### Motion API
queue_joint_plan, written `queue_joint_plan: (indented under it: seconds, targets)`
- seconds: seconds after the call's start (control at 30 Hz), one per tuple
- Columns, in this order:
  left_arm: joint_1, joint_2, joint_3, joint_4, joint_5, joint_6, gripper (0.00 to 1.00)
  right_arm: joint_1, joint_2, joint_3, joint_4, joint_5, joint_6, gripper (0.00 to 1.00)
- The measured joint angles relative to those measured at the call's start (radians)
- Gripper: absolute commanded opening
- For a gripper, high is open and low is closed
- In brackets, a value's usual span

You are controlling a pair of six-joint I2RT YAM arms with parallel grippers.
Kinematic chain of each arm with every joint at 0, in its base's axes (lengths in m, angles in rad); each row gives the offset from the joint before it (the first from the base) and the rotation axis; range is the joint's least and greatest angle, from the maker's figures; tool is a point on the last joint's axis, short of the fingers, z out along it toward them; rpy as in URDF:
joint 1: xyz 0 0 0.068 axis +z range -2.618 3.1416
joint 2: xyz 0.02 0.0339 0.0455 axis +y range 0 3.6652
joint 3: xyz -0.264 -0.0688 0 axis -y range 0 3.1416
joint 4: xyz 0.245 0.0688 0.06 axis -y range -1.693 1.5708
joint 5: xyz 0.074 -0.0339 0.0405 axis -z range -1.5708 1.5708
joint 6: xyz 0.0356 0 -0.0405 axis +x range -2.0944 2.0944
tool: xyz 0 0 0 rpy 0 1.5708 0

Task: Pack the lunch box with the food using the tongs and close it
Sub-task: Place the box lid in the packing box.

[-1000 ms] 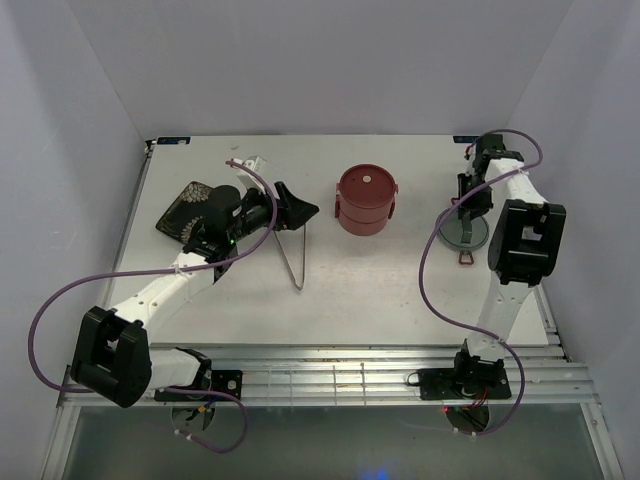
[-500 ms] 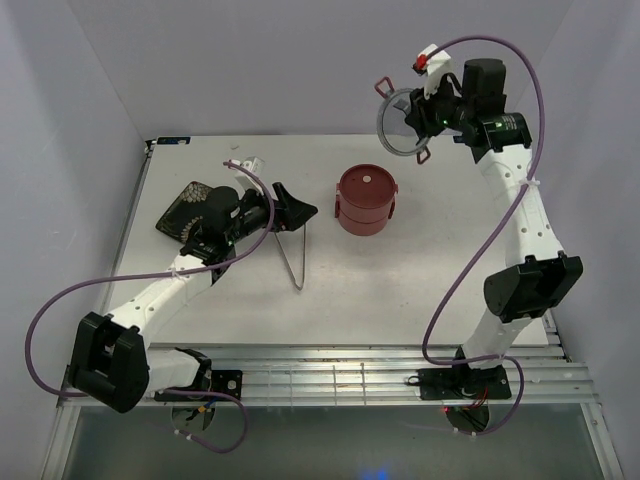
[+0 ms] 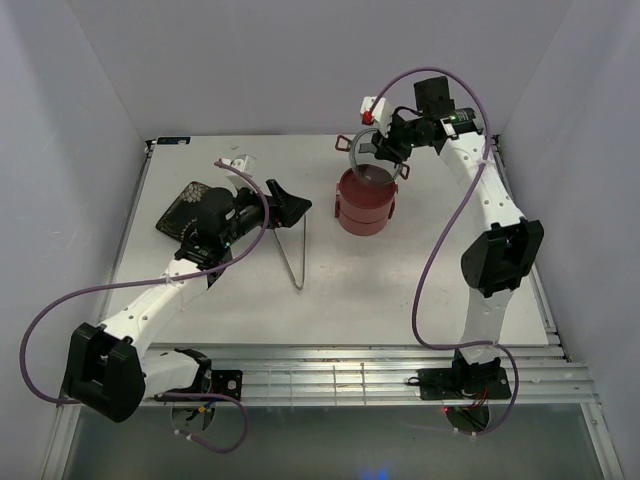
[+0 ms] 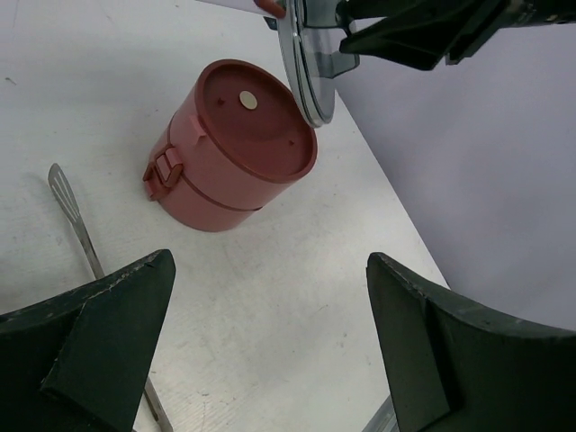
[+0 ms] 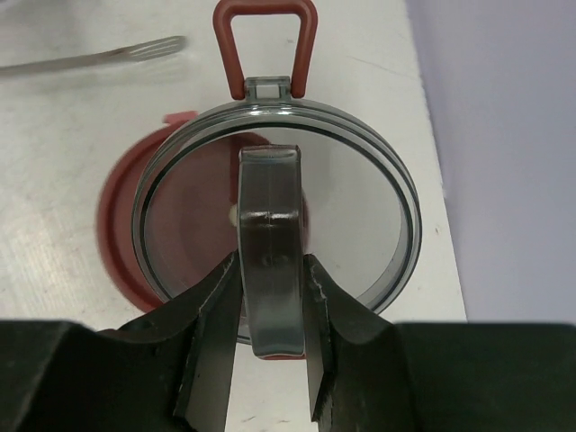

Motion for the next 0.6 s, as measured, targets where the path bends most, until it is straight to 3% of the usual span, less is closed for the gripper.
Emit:
queue_joint_plan:
  seconds: [0.33, 0.6]
  targets:
    - [0.000, 0.073, -0.003, 0.022, -0.012, 0.001, 0.98, 0.142, 0.123, 0.117, -0.212, 0.035, -0.156, 0.10]
    - [0.000, 0.085, -0.041, 0.053, -0.039, 0.001, 0.98, 0.168, 0.151, 0.099, -0.191, 0.116, -0.163, 0.09]
